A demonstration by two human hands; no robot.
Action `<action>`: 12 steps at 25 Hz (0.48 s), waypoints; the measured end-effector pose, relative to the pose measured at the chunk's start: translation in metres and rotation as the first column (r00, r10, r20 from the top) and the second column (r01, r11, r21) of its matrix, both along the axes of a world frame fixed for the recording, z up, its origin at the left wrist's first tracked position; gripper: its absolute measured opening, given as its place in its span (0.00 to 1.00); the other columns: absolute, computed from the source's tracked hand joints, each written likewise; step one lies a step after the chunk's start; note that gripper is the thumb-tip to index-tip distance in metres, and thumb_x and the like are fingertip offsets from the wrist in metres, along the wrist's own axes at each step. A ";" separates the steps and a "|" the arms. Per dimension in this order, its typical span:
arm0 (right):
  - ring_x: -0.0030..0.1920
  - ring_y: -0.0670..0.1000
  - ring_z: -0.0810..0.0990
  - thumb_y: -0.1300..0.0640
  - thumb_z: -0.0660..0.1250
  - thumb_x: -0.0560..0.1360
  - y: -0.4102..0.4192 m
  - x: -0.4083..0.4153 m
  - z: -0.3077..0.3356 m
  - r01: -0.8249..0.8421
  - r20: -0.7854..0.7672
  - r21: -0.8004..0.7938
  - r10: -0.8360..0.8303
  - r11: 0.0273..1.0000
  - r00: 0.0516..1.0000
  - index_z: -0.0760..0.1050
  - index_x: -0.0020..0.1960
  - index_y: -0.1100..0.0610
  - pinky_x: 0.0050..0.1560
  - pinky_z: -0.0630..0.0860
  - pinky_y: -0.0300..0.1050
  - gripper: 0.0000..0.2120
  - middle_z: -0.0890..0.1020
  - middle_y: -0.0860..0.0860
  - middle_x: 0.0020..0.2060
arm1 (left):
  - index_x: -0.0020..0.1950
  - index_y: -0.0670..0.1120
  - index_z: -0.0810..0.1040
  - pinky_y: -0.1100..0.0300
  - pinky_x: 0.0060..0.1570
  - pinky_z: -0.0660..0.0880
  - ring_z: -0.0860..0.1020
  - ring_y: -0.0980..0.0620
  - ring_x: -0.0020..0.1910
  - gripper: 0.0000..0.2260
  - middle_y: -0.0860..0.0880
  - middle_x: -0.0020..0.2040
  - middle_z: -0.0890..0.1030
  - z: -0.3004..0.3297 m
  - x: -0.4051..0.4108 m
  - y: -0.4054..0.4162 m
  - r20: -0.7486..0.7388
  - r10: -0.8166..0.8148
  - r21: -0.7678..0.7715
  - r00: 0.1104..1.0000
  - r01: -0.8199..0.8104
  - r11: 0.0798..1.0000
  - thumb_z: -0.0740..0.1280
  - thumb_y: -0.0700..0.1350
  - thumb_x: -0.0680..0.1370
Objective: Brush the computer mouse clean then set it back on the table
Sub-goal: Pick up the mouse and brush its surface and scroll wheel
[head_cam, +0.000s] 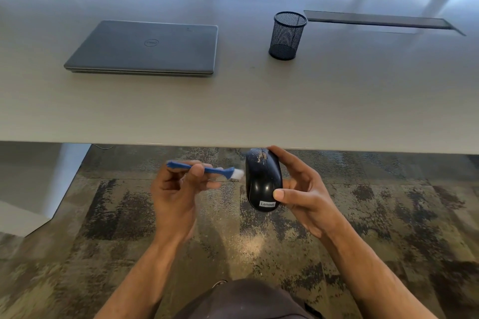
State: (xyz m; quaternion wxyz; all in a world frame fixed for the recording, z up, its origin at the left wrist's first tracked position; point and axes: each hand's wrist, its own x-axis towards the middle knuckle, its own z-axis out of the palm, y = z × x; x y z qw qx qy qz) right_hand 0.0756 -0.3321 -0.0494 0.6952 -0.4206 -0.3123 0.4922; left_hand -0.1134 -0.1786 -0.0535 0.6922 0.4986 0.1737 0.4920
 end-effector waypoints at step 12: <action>0.53 0.58 0.86 0.68 0.73 0.65 0.005 0.003 0.003 -0.038 0.025 -0.009 0.038 0.999 0.999 0.65 0.77 0.59 0.58 0.82 0.59 0.42 0.77 0.54 0.71 | 0.47 0.53 0.83 0.58 0.39 0.82 0.86 0.48 0.43 0.06 0.49 0.44 0.86 0.021 0.017 0.010 -0.050 0.025 0.016 0.998 -0.024 1.000 0.74 0.52 0.74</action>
